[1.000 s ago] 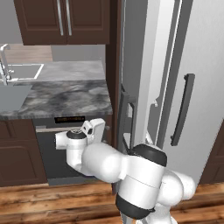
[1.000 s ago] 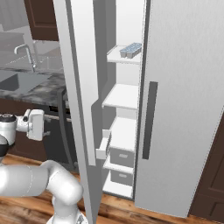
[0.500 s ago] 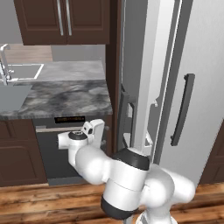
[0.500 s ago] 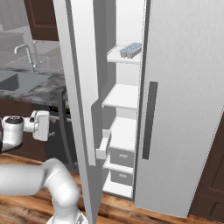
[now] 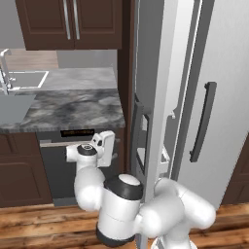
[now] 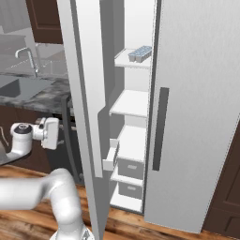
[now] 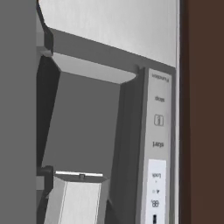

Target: The ice cube tray has been filled with water. Take the tray and place it in the freezer to make ice. Close the freezer door after placing the tray.

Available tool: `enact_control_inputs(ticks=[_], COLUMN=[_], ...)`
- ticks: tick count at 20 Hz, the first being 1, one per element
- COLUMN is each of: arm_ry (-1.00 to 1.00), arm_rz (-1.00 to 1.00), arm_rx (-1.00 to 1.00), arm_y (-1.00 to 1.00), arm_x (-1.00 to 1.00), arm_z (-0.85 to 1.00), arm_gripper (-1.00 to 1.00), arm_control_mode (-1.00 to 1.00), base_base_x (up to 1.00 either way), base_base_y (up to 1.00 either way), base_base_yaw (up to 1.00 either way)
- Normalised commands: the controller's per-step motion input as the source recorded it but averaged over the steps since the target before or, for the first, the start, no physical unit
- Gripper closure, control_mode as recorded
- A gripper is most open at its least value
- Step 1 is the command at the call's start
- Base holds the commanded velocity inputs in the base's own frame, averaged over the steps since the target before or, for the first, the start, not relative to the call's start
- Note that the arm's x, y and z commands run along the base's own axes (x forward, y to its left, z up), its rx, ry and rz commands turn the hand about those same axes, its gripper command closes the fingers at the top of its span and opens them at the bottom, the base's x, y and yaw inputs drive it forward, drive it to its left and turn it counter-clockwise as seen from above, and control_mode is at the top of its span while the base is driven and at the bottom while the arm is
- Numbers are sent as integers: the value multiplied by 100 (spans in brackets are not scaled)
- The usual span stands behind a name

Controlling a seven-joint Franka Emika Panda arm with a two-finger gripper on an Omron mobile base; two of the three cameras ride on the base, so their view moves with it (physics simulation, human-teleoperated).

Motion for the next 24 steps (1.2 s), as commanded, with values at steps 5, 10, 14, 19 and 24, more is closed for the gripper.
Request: enact_control_inputs(ticks=[5,10,14,19,24], arm_ry=[4,7,9,10,10], arm_rz=[0,0,0,0,0], arm_rx=[0,0,0,0,0], arm_y=[-27,-39,-67,-73,-65], arm_x=[6,12,1,3,10], arm_z=[-4,-3,0,0,0], arm_gripper=[-100,-100,-100,-100,-100], arm_control_mode=[-100,-100,-100,-100,-100], base_base_x=[0,0,0,0,0], base_base_y=[0,0,0,0,0], base_base_yaw=[0,0,0,0,0])
